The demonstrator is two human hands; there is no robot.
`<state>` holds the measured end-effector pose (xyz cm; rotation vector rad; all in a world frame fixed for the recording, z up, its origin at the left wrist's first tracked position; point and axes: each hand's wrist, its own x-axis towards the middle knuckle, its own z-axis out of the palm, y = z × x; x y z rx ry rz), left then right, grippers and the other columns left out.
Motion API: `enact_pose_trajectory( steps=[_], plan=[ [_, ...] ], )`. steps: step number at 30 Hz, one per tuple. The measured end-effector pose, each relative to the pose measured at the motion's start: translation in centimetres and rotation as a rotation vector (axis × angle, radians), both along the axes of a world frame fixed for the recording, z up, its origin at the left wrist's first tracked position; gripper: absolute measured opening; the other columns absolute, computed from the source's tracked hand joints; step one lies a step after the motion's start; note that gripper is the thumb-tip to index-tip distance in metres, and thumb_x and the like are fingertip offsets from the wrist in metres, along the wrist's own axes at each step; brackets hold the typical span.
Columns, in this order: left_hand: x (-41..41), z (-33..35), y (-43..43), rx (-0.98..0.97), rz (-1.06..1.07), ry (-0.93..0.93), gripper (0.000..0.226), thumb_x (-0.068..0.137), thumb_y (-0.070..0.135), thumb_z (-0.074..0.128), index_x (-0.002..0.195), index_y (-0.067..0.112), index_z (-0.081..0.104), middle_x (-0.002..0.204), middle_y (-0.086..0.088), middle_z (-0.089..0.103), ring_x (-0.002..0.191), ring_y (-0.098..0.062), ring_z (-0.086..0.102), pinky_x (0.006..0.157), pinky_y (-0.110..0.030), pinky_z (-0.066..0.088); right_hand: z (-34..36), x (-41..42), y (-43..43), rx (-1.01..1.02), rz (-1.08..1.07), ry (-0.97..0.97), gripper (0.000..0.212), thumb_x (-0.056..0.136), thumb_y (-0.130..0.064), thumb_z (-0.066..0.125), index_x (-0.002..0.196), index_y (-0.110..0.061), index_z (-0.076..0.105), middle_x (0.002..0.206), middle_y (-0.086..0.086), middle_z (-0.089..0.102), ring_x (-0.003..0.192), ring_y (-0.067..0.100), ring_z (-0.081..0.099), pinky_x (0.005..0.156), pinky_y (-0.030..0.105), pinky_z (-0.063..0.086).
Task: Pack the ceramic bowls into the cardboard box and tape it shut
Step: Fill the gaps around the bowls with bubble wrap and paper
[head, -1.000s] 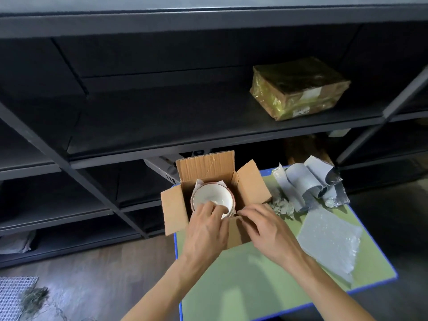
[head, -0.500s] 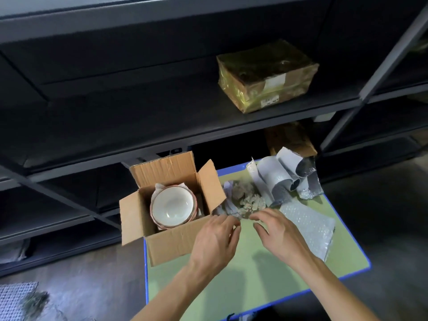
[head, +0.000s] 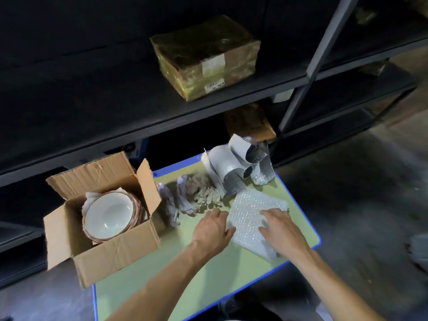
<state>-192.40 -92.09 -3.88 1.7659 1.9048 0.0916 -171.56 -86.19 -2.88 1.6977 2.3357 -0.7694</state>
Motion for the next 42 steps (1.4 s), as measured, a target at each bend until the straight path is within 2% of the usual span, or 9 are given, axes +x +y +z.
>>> enact_pose_trajectory(
  steps=[8, 14, 19, 23, 27, 32, 36, 38, 42],
  plan=[
    [3.4, -2.1, 2.4, -0.154, 0.052, 0.066, 0.048, 0.098, 0.041, 0.055, 0.132, 0.010, 0.041, 0.127, -0.008, 0.051, 0.113, -0.025, 0.052, 0.094, -0.036, 0.045, -1.9, 3.1, -0.2, -0.112, -0.141, -0.046, 0.069, 0.097, -0.038, 0.056, 0.155, -0.016, 0.025, 0.155, 0.006, 0.023, 0.141, 0.025, 0.027, 0.110, 0.035, 0.035],
    [4.4, -1.9, 2.5, -0.125, 0.177, 0.027, 0.035, 0.098, 0.021, 0.052, 0.130, 0.011, 0.040, 0.114, -0.008, 0.062, 0.098, -0.027, 0.061, 0.070, -0.032, 0.039, -2.4, 2.9, -0.9, -0.072, -0.207, 0.023, 0.068, 0.096, -0.033, 0.059, 0.154, -0.018, 0.027, 0.149, 0.005, 0.027, 0.134, 0.025, 0.038, 0.108, 0.033, 0.038],
    [4.1, -1.5, 2.3, -0.045, 0.269, -0.156, 0.019, 0.094, 0.017, 0.055, 0.112, 0.014, 0.057, 0.105, -0.003, 0.065, 0.091, -0.027, 0.063, 0.074, -0.031, 0.044, -2.1, 2.6, -1.0, -0.057, -0.341, 0.206, 0.066, 0.091, -0.025, 0.068, 0.148, -0.024, 0.035, 0.137, 0.000, 0.037, 0.116, 0.021, 0.057, 0.099, 0.039, 0.047],
    [3.3, -0.4, 1.5, 0.017, 0.354, -0.348, 0.007, 0.094, 0.018, 0.056, 0.087, 0.016, 0.056, 0.079, 0.002, 0.061, 0.073, -0.022, 0.056, 0.061, -0.029, 0.039, -1.4, 2.7, -0.6, -0.111, -0.502, 0.290, 0.069, 0.085, -0.030, 0.071, 0.144, -0.032, 0.036, 0.126, 0.000, 0.044, 0.105, 0.019, 0.058, 0.097, 0.041, 0.047],
    [1.6, 1.0, 0.4, -0.008, 0.421, -0.533, 0.009, 0.092, 0.014, 0.055, 0.086, 0.020, 0.055, 0.073, -0.003, 0.068, 0.063, -0.021, 0.063, 0.063, -0.032, 0.051, -1.0, 2.8, -0.4, -0.117, -0.513, 0.264, 0.070, 0.082, -0.042, 0.069, 0.143, -0.032, 0.038, 0.127, 0.000, 0.046, 0.120, 0.023, 0.051, 0.099, 0.041, 0.045],
    [0.5, 2.0, -0.2, -0.069, 0.468, -0.614, 0.017, 0.091, 0.008, 0.051, 0.093, 0.023, 0.058, 0.062, 0.002, 0.066, 0.052, -0.012, 0.062, 0.056, -0.023, 0.046, -0.2, 2.1, 0.2, -0.182, -0.504, 0.358, 0.051, 0.083, -0.036, 0.071, 0.126, -0.035, 0.044, 0.103, -0.003, 0.063, 0.094, 0.019, 0.061, 0.084, 0.038, 0.049],
    [0.4, 1.1, -0.7, -0.105, 0.495, -0.581, 0.022, 0.090, 0.010, 0.049, 0.106, 0.024, 0.049, 0.066, -0.009, 0.068, 0.051, -0.015, 0.064, 0.054, -0.027, 0.046, -0.2, 1.4, 0.5, -0.253, -0.605, 0.463, 0.047, 0.084, -0.019, 0.071, 0.118, -0.034, 0.044, 0.090, -0.006, 0.062, 0.083, 0.017, 0.062, 0.079, 0.035, 0.047],
    [0.5, 0.8, -1.0, -0.121, 0.488, -0.537, 0.020, 0.090, 0.014, 0.051, 0.107, 0.024, 0.047, 0.073, -0.006, 0.070, 0.052, -0.013, 0.064, 0.053, -0.025, 0.047, -0.2, 1.5, 0.5, -0.252, -0.619, 0.476, 0.024, 0.083, -0.014, 0.066, 0.099, -0.027, 0.055, 0.081, -0.007, 0.062, 0.073, 0.017, 0.061, 0.072, 0.035, 0.047],
    [0.3, 0.8, -1.6, -0.097, 0.497, -0.406, 0.031, 0.094, 0.041, 0.057, 0.120, 0.028, 0.049, 0.106, 0.005, 0.065, 0.081, -0.018, 0.067, 0.067, -0.029, 0.047, 0.5, 2.0, 0.1, -0.262, -0.567, 0.506, 0.009, 0.082, -0.014, 0.057, 0.074, -0.011, 0.055, 0.068, 0.000, 0.057, 0.064, 0.027, 0.050, 0.060, 0.032, 0.037]
  ],
)
